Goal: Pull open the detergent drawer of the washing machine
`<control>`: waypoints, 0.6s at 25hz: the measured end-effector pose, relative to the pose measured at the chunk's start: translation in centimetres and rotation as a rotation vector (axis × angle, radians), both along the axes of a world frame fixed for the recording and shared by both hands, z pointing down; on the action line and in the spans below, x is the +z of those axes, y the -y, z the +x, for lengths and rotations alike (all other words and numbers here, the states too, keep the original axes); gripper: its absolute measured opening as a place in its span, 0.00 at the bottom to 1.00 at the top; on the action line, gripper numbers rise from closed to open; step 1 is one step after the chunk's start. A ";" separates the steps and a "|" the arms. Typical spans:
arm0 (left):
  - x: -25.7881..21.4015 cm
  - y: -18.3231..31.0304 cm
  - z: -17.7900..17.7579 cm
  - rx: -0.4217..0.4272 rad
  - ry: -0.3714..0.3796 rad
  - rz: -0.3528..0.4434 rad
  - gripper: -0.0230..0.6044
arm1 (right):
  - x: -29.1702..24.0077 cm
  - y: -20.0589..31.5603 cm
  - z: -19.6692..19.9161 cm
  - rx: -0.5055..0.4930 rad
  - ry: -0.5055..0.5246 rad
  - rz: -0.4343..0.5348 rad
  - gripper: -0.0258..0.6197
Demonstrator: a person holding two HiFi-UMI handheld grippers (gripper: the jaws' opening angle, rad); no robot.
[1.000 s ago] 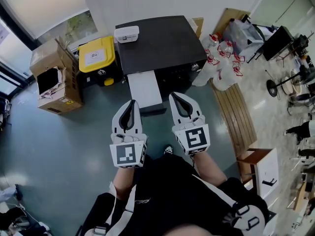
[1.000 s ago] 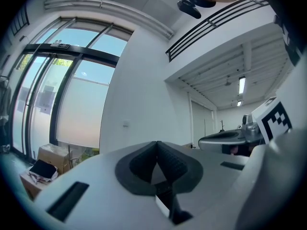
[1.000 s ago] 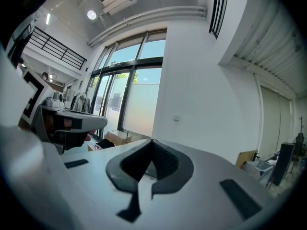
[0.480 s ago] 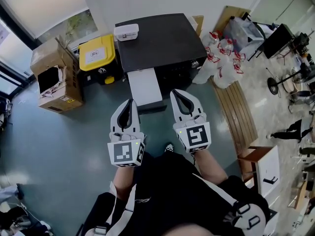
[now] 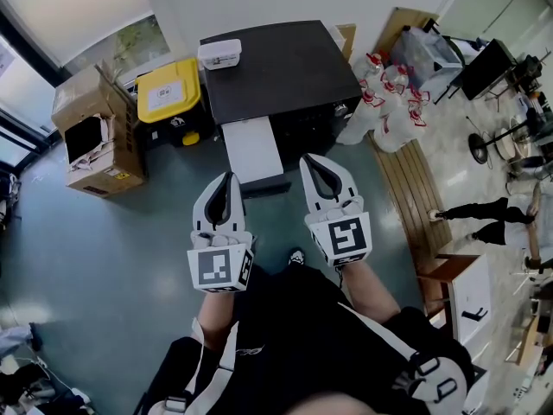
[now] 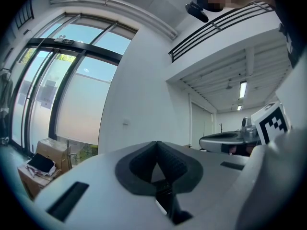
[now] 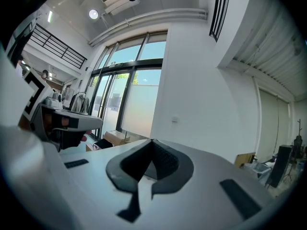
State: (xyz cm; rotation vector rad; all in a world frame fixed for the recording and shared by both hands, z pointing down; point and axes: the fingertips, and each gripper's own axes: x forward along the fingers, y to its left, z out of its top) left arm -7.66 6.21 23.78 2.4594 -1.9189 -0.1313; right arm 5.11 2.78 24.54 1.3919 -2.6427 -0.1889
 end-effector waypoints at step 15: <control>-0.8 -0.2 0.4 0.014 0.004 0.023 0.07 | -0.3 -0.1 -0.4 -0.018 -0.005 0.011 0.05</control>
